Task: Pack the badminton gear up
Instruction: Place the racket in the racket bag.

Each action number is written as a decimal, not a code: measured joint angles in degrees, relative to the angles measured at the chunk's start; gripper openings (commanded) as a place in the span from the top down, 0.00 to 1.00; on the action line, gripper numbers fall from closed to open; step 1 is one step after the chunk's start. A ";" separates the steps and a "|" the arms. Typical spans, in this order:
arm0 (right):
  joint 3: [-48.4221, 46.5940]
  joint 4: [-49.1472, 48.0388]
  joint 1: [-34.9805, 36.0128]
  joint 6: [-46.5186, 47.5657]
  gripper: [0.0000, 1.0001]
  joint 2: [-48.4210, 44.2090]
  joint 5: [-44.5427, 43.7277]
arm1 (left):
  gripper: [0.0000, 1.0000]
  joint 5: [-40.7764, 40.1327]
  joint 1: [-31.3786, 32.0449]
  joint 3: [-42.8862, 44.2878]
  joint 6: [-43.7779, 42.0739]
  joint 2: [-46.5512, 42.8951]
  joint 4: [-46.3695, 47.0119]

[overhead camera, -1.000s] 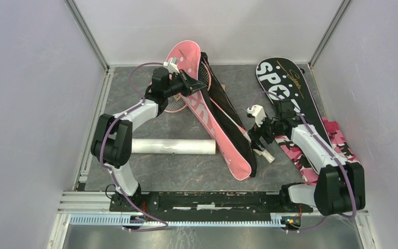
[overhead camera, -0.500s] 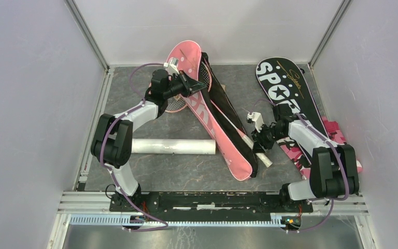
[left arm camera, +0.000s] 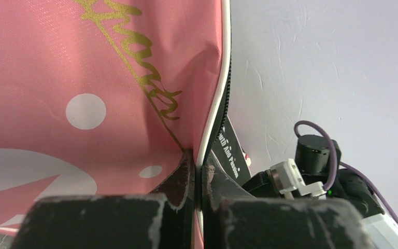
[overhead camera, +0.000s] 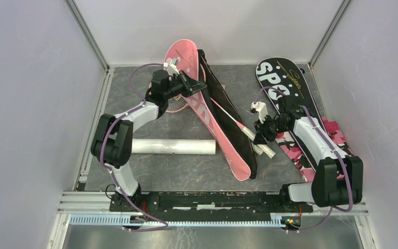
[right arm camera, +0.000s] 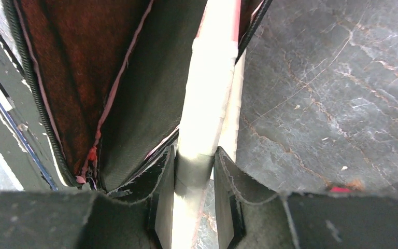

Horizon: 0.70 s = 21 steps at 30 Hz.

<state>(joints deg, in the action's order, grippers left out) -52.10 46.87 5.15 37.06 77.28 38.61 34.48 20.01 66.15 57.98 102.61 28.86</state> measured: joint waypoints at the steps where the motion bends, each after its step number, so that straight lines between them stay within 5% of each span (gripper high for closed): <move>1: -0.70 0.22 0.11 -0.74 1.00 -0.46 0.00 | 0.98 -0.17 0.11 0.00 0.00 0.00 0.00; 21: -3.48 -5.66 13.14 -21.27 0.98 -1.09 -5.86 | 0.98 -10.69 2.43 1.95 2.89 1.86 -0.46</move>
<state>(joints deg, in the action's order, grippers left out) -55.57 41.21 18.28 15.79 76.18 32.75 23.79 22.44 68.10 60.86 104.47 28.40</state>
